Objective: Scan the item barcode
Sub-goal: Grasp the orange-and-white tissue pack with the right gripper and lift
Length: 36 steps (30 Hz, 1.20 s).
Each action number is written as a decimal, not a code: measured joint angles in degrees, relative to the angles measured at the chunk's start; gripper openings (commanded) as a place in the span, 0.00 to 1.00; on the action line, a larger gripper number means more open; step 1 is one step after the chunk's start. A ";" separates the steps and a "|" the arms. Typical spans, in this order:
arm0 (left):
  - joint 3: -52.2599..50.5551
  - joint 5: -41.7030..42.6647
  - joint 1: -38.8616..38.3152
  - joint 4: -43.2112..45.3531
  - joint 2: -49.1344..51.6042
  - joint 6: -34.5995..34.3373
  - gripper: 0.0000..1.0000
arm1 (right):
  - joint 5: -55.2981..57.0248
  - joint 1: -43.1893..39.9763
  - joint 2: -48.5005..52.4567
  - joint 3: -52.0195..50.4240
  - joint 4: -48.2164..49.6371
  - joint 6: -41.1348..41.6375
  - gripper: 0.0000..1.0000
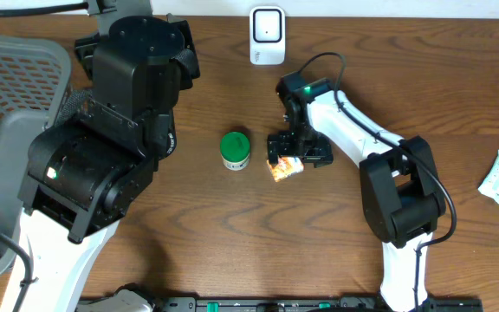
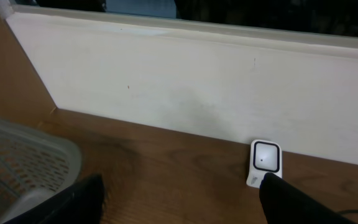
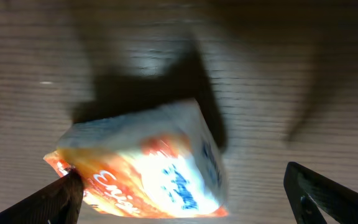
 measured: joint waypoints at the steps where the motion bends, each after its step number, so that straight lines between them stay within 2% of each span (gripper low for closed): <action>1: 0.00 0.00 0.00 0.02 0.00 0.00 0.80 | 0.35 0.48 0.00 0.00 0.11 0.13 0.99; 16: 0.00 0.00 0.00 0.00 0.00 0.00 0.80 | 5.14 2.51 0.00 0.63 0.42 -0.72 0.99; 22: 0.00 0.00 0.00 -0.02 0.00 0.00 0.80 | 8.83 2.51 -0.02 8.96 -5.01 -2.91 0.99; 26: 0.00 0.00 0.00 -0.02 0.02 0.00 0.80 | 10.36 3.08 -0.96 13.00 -5.05 -5.73 0.99; 36: 0.00 0.00 0.00 0.00 0.04 0.00 0.80 | 10.91 7.54 -0.85 5.14 0.09 -12.20 0.99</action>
